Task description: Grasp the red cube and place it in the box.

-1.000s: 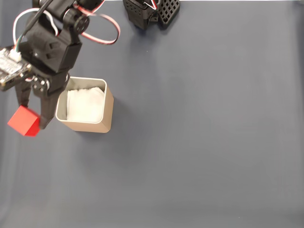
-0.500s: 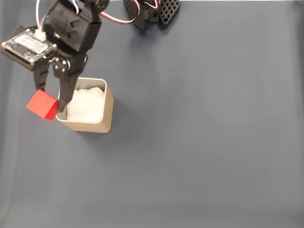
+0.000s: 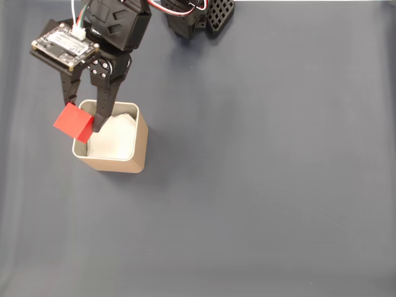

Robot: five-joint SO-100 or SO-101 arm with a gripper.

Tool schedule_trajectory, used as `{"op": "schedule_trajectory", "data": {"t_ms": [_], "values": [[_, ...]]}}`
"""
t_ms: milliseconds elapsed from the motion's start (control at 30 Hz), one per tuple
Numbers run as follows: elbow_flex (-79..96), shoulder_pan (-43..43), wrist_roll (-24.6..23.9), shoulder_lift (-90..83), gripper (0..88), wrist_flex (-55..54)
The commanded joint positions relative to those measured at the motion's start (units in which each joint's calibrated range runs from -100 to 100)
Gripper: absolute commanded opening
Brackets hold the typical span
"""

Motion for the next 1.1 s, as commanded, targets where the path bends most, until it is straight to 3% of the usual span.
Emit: {"op": "schedule_trajectory", "data": {"t_ms": [0, 1067], "values": [[0.5, -0.76, 0.29, -3.53, 14.8, 0.02], [13.72, -3.17, 0.83, -17.46, 15.1, 0.26]]}}
